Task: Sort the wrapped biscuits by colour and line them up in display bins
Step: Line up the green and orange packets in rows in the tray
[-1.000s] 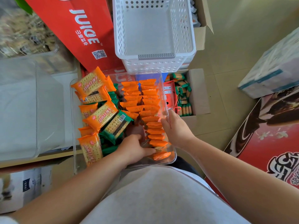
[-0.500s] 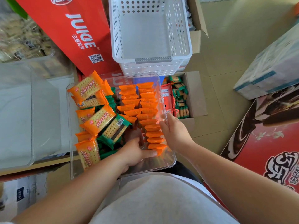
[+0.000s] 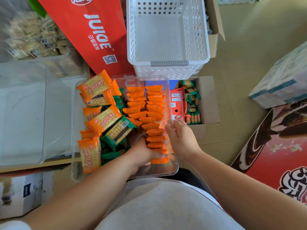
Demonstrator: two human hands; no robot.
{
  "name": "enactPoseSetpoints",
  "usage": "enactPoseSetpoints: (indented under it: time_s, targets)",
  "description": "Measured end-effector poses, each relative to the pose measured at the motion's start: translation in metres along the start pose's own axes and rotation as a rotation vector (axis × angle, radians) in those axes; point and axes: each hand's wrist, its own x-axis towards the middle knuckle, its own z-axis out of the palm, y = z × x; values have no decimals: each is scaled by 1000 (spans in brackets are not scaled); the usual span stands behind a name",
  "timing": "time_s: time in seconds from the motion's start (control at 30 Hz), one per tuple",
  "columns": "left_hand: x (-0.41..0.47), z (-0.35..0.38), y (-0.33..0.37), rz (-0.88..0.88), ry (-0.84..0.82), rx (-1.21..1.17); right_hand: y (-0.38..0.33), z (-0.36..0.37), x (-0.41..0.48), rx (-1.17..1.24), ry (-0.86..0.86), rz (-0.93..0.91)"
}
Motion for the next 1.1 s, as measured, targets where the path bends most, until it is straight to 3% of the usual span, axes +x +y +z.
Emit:
enactPoseSetpoints:
  time_s: [0.2,0.37,0.7,0.93,1.1]
  targets:
    - [-3,-3,30,-173,148,-409,0,-4,1,-31,-39,-20]
    - [7,10,44,-244,246,-498,-1,-5,2,-21,-67,-5]
    - [16,5,50,-360,242,-501,-2,-6,4,-28,-103,-2]
    - [4,15,61,-288,276,-527,-2,-9,6,-27,-156,12]
    - [8,21,66,-277,294,-376,-2,-8,7,-41,-174,9]
